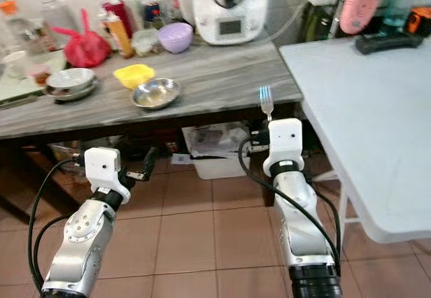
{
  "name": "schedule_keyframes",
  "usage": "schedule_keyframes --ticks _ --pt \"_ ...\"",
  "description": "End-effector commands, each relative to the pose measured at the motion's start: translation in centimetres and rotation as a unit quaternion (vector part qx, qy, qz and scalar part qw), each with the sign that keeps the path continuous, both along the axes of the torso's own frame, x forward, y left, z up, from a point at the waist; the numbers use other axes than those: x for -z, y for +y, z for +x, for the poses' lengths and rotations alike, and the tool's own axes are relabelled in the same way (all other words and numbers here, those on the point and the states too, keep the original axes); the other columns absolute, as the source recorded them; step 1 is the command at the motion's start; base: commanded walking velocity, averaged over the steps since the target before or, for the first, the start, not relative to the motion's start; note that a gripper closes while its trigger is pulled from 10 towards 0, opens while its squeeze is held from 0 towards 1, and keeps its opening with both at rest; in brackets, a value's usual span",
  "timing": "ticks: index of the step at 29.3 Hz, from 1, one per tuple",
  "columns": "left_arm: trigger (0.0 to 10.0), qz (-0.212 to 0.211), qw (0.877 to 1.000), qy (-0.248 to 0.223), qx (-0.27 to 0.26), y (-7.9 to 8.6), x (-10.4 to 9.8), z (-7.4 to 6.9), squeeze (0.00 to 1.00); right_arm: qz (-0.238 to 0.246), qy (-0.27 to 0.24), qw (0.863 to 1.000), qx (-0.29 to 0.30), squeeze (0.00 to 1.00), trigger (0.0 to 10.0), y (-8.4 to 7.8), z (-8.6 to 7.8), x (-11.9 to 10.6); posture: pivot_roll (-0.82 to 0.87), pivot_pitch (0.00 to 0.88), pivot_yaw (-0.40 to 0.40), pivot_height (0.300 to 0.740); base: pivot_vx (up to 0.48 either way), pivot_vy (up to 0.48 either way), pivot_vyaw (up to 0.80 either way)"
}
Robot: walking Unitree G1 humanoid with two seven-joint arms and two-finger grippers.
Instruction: Setting the table
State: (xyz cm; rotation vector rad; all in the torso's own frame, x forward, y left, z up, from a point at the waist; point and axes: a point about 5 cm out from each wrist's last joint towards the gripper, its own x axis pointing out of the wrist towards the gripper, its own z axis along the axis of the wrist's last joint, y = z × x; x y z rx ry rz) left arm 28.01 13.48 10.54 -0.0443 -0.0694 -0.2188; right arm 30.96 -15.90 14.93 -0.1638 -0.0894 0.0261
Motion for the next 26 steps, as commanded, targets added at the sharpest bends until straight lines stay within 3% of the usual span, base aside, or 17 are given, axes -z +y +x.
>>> schedule_keyframes --ticks 1,14,22,26 --pt "10.0 0.000 1.000 0.003 0.001 -0.03 0.09 -0.15 0.00 0.000 -0.007 1.000 -0.001 0.00 10.0 0.00 0.17 -0.30 -0.14 0.020 0.114 0.740 0.352 0.000 0.00" --pt "10.0 0.003 1.000 0.005 0.003 -0.08 0.14 -0.12 0.00 -0.025 -0.017 0.999 -0.009 0.00 10.0 -0.17 0.10 -0.47 -0.14 0.019 0.116 0.740 0.354 0.000 0.00" --pt "10.0 0.004 1.000 0.007 0.003 -0.09 0.25 -0.20 0.00 -0.029 -0.020 0.999 -0.006 0.00 10.0 -0.24 0.35 -0.60 -0.14 0.016 0.113 0.740 0.351 0.000 0.55" --pt "10.0 0.004 1.000 0.008 0.003 -0.08 0.25 -0.18 0.00 -0.026 -0.018 0.999 -0.006 0.00 10.0 -0.18 0.42 -0.56 -0.14 0.015 0.113 0.740 0.348 0.000 0.00"
